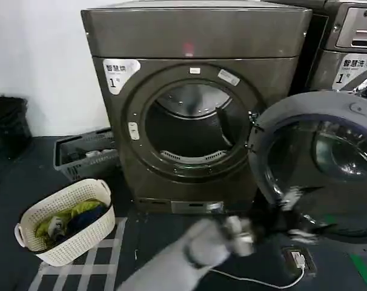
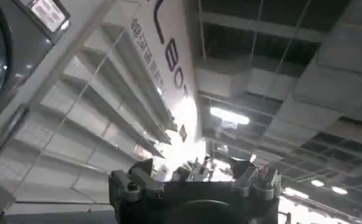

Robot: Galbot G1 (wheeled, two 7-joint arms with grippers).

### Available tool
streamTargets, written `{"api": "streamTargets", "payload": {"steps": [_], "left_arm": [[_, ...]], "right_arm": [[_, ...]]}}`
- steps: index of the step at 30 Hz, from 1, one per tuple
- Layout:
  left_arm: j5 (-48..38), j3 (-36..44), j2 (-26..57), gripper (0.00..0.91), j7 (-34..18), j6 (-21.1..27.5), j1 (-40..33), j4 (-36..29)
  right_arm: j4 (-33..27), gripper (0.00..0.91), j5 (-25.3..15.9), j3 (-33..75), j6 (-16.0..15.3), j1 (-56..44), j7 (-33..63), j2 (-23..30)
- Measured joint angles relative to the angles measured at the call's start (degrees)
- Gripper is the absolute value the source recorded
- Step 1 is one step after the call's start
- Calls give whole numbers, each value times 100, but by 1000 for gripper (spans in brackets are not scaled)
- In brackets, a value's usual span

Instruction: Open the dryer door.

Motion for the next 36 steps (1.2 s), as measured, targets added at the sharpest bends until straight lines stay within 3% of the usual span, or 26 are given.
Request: {"api": "streamTargets", "payload": {"steps": [7,12,19,24,30,36], "left_arm": [[26,-904,1255,907,-124,428,799,-1009],[-76,-1663,1947,907,-302,461,1544,-1632],[-580,-2780,2826,907,-697,787,2721,-2413],[-1038,-3449,3159,907,-1177,1198,3598,-2816],[-2167,-4299,3331,907,-2093,2098,4564,-3230],[-3578,-5119,3408,907,-3245,3087,5045,-3336]], "right_arm": [[-139,907,17,-172,-46,-4,42,-180],[-310,907,24,-201,-23,-2,-1,-332],[-499,907,304,-308,-104,29,-38,-537],[-607,907,422,-407,-115,67,-93,-646],[-748,907,567,-513,-228,138,-133,-806],[-851,907,723,-602,-226,192,-239,-933]]}}
